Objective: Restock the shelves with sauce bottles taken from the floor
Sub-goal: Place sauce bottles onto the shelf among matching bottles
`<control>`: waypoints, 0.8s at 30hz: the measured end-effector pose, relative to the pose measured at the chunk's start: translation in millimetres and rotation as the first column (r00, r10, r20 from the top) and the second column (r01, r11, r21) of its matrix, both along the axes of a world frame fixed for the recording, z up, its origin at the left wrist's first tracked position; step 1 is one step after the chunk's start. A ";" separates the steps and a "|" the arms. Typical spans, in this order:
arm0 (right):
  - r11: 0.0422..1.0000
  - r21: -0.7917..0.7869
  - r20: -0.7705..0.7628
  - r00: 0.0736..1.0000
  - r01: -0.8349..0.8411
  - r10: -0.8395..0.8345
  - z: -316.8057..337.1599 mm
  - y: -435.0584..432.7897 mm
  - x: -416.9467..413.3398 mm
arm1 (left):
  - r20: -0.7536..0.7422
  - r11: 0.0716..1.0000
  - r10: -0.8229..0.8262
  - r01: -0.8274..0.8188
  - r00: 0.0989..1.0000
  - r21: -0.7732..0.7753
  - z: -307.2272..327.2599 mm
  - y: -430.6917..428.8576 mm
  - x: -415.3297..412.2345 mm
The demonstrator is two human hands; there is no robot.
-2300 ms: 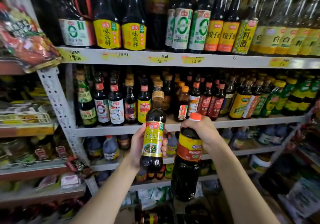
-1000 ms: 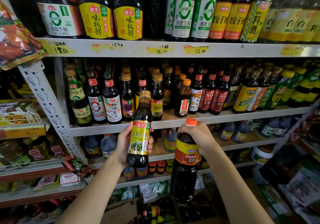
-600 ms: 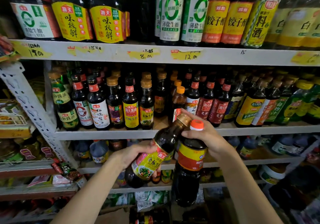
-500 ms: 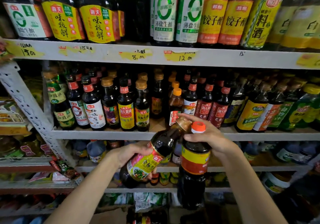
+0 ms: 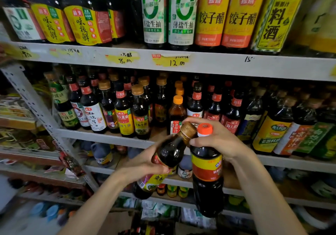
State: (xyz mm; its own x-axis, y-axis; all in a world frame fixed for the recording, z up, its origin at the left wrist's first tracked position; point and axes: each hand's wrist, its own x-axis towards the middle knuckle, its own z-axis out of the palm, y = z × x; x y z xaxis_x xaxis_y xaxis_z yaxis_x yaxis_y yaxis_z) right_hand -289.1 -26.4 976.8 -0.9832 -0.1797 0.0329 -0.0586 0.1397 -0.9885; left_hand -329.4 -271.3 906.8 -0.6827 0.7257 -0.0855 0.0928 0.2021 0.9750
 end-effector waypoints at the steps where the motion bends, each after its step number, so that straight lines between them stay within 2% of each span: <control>1: 1.000 -0.008 0.010 1.000 0.007 -0.007 2.9 0.6 -0.9 | -0.058 1.000 0.024 -0.023 0.998 0.021 2.4 5.1 4.4; 4: 0.999 -0.027 0.016 1.000 0.024 -0.024 11.2 1.8 -3.0 | -0.252 0.992 0.129 -0.126 0.959 0.026 8.7 16.9 7.6; 6: 0.999 -0.028 0.005 0.999 0.043 -0.043 15.7 2.4 -4.0 | -0.368 0.978 0.181 -0.205 0.912 -0.028 13.6 22.3 1.9; 9: 0.998 -0.031 0.015 0.998 0.055 -0.054 19.3 2.1 -5.9 | -0.555 0.940 0.175 -0.306 0.813 -0.151 18.6 31.5 -8.1; 11: 0.996 0.036 -0.008 0.997 0.076 -0.076 18.3 -4.3 -8.9 | -0.632 0.921 0.144 -0.337 0.761 -0.195 17.9 36.8 -18.2; 15: 0.988 0.067 -0.049 0.990 0.136 -0.133 11.9 -19.8 -16.5 | -0.497 0.964 0.133 -0.228 0.857 -0.136 14.8 36.4 -38.5; 17: 0.987 0.055 -0.050 0.988 0.149 -0.146 9.7 -24.4 -20.1 | -0.485 0.976 0.119 -0.193 0.867 -0.105 15.2 32.7 -45.9; 19: 0.982 0.038 -0.040 0.982 0.185 -0.183 6.6 -27.9 -24.4 | -0.470 0.976 0.131 -0.197 0.873 -0.095 14.9 31.0 -53.2; 21: 0.971 0.005 -0.031 0.970 0.241 -0.240 2.2 -30.7 -28.7 | -0.388 0.976 0.176 -0.213 0.905 -0.052 15.3 31.2 -61.4; 24: 0.938 -0.089 -0.021 0.941 0.334 -0.337 -2.2 -34.0 -33.0 | -0.343 0.970 0.230 -0.244 0.911 0.001 22.3 29.4 -76.6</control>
